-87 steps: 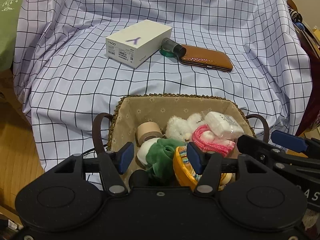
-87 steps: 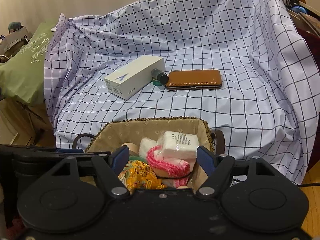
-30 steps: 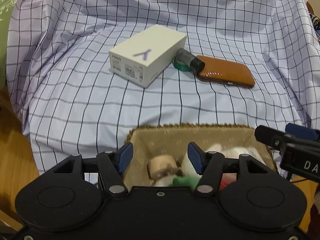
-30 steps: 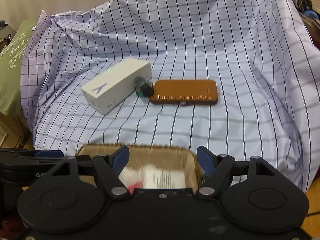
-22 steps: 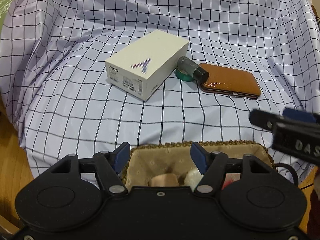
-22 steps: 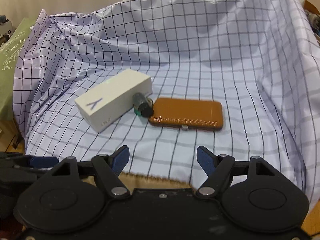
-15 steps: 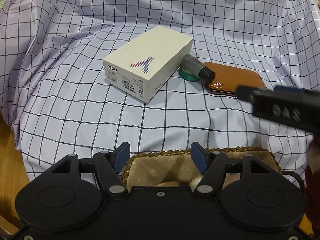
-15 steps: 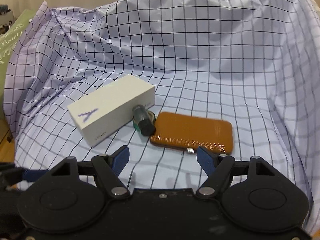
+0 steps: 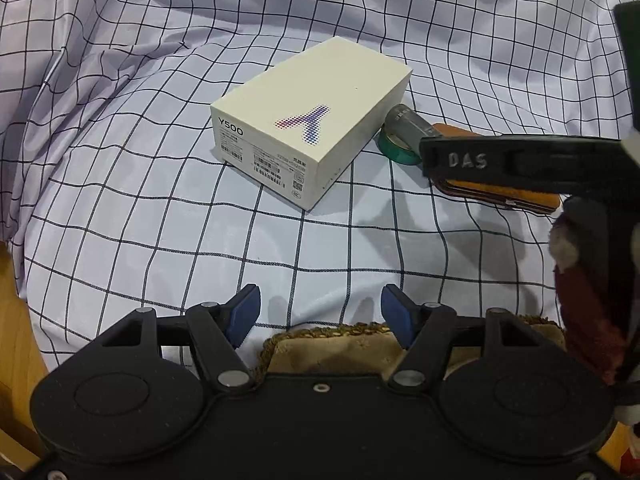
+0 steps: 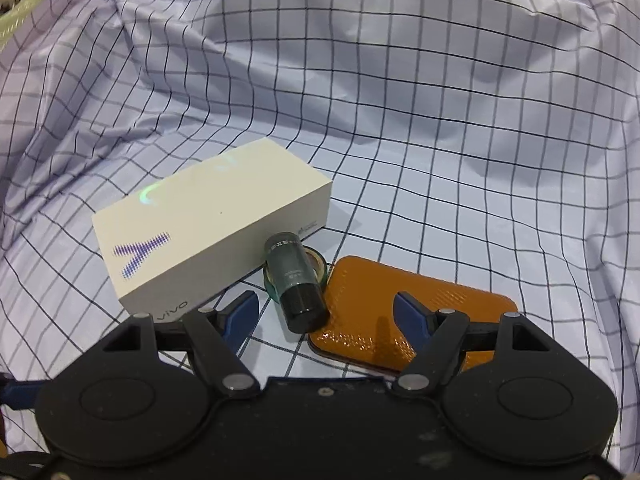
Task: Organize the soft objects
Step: 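Reach the right tool to the small glass bottle beside the white box and close on it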
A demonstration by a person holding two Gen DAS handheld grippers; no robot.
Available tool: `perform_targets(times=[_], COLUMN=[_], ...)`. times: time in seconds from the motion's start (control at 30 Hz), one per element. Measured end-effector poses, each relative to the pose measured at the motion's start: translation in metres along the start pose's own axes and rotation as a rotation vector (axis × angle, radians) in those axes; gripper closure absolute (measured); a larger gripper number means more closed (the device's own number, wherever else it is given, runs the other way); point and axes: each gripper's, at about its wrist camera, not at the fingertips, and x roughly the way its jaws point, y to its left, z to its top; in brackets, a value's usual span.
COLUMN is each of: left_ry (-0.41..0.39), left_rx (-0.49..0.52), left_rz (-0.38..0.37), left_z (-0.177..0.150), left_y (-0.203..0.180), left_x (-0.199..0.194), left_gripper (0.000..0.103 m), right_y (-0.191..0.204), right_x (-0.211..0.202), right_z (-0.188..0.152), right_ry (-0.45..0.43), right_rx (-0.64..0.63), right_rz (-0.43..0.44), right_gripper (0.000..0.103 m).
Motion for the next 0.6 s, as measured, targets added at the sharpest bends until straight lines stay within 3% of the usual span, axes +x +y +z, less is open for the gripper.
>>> perform_targets(times=[0.3, 0.6], left_ry=[0.011, 0.015], left_rx=[-0.001, 0.002], left_rz=[-0.017, -0.026], left_z=[0.002, 0.002], left_y=[0.000, 0.001], left_x=[0.006, 0.007], left_gripper=[0.040, 0.040], right_y=[-0.005, -0.048], right_x=[0.015, 0.037], right_z=[0.003, 0.023], right_ry=[0.013, 0.013], right_rx=[-0.057, 0.017], right_rz=[-0.061, -0.192], right_gripper=[0.030, 0.031])
